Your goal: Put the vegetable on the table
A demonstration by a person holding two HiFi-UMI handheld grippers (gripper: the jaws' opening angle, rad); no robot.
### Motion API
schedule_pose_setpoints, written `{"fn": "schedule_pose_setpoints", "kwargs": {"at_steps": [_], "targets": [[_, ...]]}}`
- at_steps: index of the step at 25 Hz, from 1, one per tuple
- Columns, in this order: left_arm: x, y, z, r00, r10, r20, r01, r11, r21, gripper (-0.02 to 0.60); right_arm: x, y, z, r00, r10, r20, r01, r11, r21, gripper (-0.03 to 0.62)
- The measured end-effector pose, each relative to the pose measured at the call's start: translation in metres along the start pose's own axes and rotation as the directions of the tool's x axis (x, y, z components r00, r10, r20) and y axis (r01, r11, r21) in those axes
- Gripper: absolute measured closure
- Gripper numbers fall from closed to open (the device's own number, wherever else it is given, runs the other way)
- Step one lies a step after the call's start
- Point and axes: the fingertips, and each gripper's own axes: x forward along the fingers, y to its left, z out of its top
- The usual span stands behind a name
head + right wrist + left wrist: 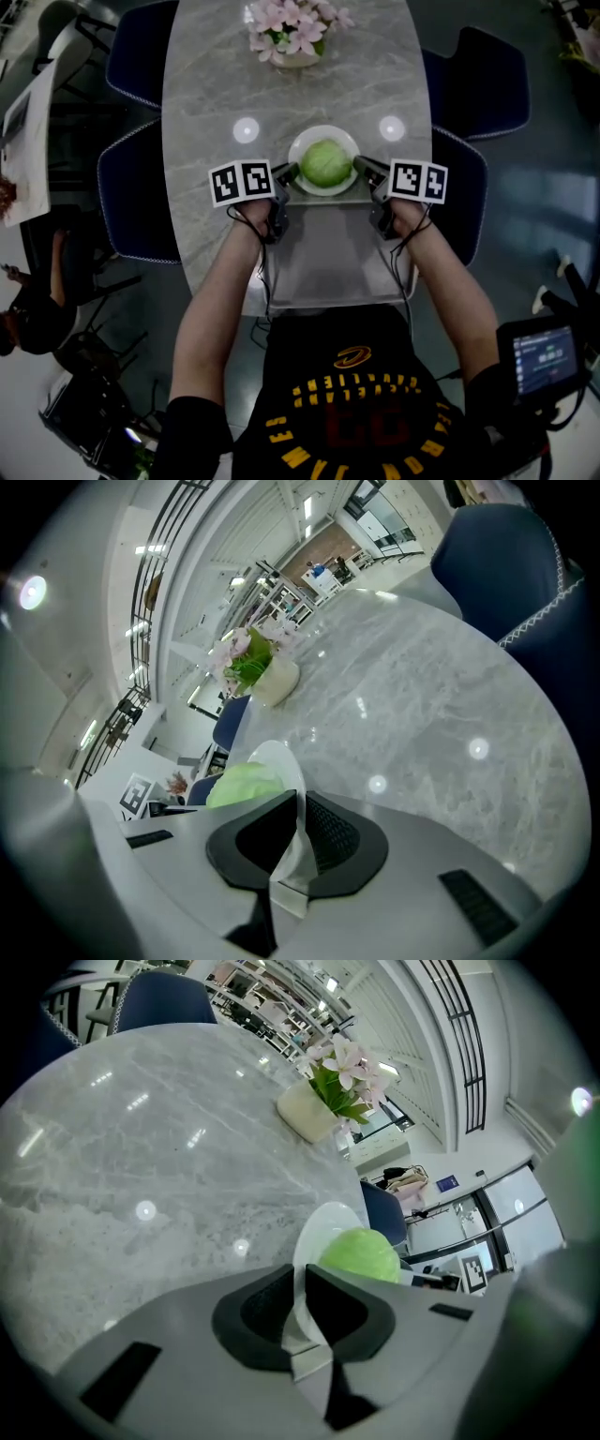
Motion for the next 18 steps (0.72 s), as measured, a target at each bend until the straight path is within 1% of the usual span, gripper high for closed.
{"fn": "schedule_pose_setpoints", "kwargs": {"at_steps": [6,18], "targets": [[0.026,0.016,0.015,0.999,0.020,-0.024,-0.021,1.000,-0.006,0.545,0.024,-0.022,0.011,1.000,-0.004,-0.020,0.004,1.000,0.030,0.557],[0.029,0.015,0.012,0.998,0.019,-0.053,-0.021,0.999,-0.028,0.545,0.023,-0.025,0.011,0.999,-0.024,-0.033,0.025,0.999,0.036,0.557]]}}
